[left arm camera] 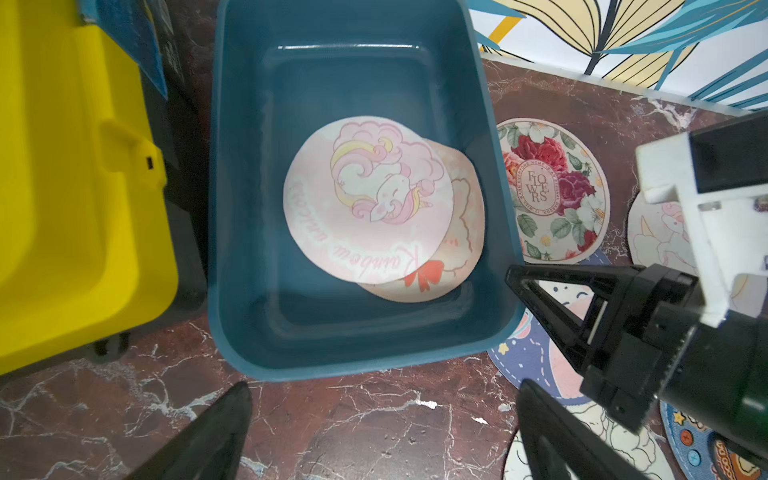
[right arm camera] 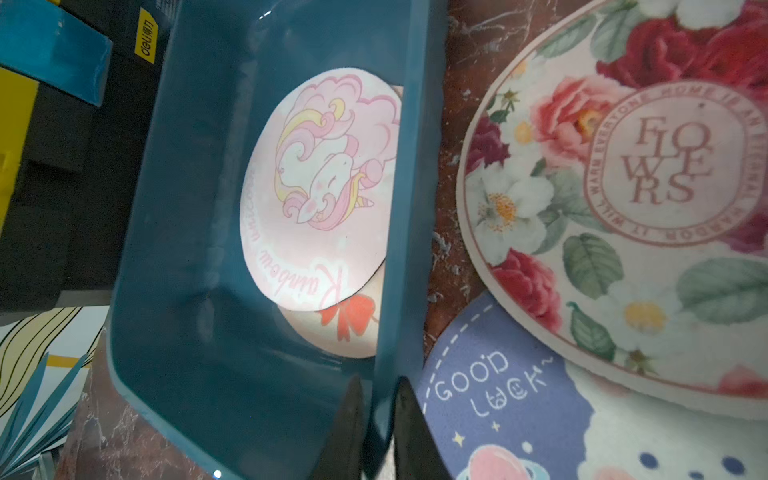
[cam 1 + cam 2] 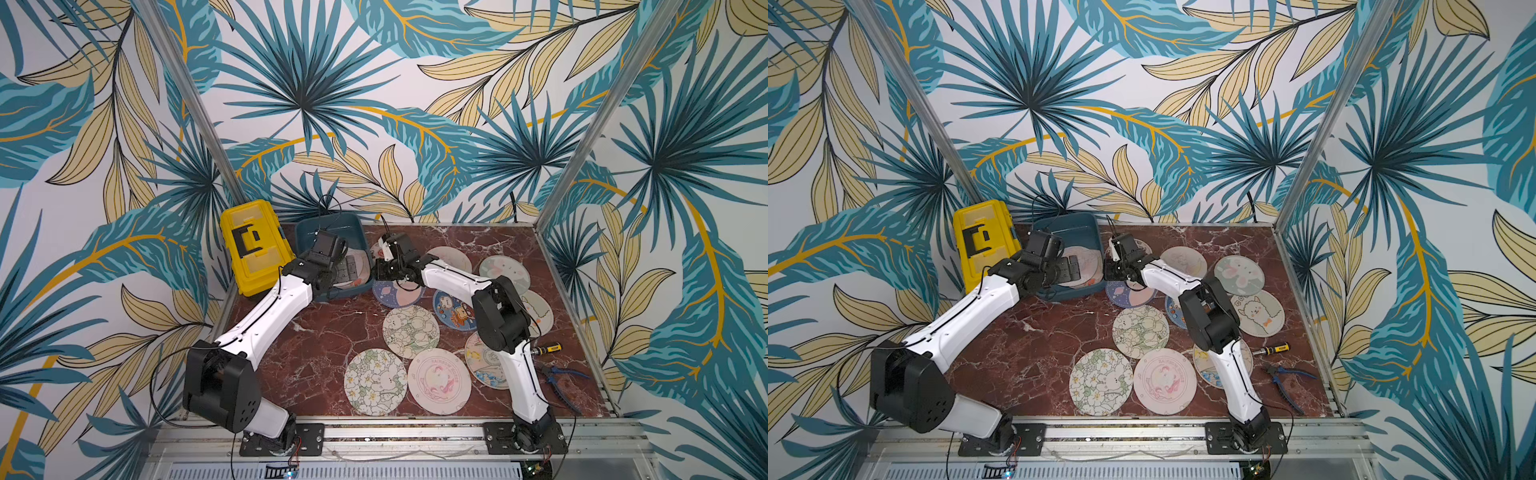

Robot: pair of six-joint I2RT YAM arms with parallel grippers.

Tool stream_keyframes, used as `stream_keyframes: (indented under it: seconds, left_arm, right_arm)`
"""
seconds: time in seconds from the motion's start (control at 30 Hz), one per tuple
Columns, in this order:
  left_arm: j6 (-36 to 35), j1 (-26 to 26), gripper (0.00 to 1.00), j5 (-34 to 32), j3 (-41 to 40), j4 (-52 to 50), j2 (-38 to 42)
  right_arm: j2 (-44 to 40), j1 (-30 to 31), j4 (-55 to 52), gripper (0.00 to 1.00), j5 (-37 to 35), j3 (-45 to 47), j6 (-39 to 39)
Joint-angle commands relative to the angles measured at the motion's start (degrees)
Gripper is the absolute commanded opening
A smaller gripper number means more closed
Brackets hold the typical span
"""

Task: Put the coasters into the storage box
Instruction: Move the storage box to the center of the board.

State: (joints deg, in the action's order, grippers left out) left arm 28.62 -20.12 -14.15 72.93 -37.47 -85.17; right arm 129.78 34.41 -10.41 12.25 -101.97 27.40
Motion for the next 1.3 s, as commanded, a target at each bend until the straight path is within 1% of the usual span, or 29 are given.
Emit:
stream_keyframes:
  seconds: [0.0, 0.13, 0.47, 0.73, 0.83, 1.1, 1.13, 1.27]
  left_arm:
    - [0.32, 0.43, 0.99, -1.49, -1.65, 0.57, 1.85]
    - [0.40, 0.55, 1.00, -1.73, -1.65, 0.61, 1.76]
    - [0.74, 0.53, 1.00, -2.11, -2.27, 0.49, 2.36]
    - [1.26, 0.58, 1.00, -2.39, -2.90, 0.57, 2.70]
    - [1.46, 0.58, 1.00, -2.20, -2.97, 0.61, 2.68]
    - [1.79, 0.60, 1.00, -2.05, -2.97, 0.56, 2.76]
    - [1.85, 0.52, 1.00, -2.02, -2.96, 0.59, 2.84]
    - [1.79, 0.48, 0.99, -1.77, -2.97, 0.60, 2.80]
  right_arm:
    - [-1.88, 0.93, -0.13, 0.10, 3.63, 2.87, -2.85]
    - [-3.91, 0.92, -0.23, 0.07, 4.40, 5.57, -3.39]
    - [-8.85, 1.44, -0.74, 0.07, 7.07, 12.98, -4.02]
    - [-11.49, 3.71, -0.74, 0.07, 8.76, 17.83, -4.13]
    - [-12.99, 4.60, -1.01, 0.10, 8.60, 19.88, -4.09]
    - [-16.17, 7.44, -0.93, 0.12, 9.11, 25.18, -4.43]
    - [-16.14, 7.72, -1.16, 0.13, 9.26, 25.54, -4.48]
    - [-16.48, 8.89, -1.53, 0.22, 9.56, 27.29, -4.80]
